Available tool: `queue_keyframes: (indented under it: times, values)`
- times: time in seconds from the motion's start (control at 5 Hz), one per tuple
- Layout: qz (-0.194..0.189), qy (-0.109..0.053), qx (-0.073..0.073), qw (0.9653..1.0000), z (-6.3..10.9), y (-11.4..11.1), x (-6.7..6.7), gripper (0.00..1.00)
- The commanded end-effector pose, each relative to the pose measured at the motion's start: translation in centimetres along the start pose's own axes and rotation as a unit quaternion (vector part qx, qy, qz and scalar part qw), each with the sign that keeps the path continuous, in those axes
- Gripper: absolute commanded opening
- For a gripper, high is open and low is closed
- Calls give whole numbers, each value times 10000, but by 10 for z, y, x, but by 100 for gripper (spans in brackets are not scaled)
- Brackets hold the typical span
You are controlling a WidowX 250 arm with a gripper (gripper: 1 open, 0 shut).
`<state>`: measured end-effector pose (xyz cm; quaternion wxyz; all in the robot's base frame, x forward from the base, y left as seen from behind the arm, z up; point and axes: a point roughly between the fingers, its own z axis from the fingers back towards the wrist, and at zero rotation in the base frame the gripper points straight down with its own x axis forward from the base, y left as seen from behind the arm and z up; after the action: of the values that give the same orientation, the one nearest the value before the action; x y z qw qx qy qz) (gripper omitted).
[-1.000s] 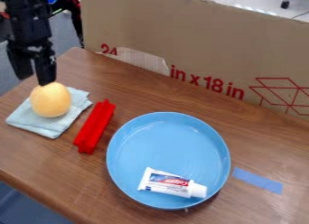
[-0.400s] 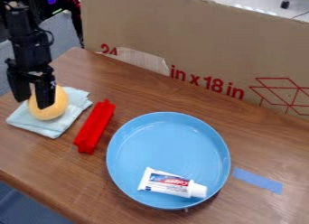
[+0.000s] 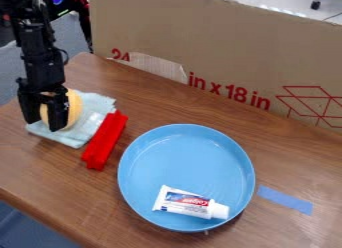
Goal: Move the cloth to the right side of the table
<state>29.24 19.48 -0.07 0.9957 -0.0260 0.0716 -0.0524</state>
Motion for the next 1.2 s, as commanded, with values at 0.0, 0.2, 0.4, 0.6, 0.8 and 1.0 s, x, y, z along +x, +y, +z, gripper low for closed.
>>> queue_keyframes:
  times: [0.0,0.2,0.4,0.6,0.8,1.0]
  values:
    - [81,-212,248,9994,9,13,9,100]
    - [89,-223,333,9992,9,5,35,100]
    - [137,-89,284,9995,3,3,28,100]
    - [121,-72,253,9996,10,-2,32,0]
    - [127,-46,197,9997,6,4,26,0]
    - [160,-136,187,9996,10,10,33,0]
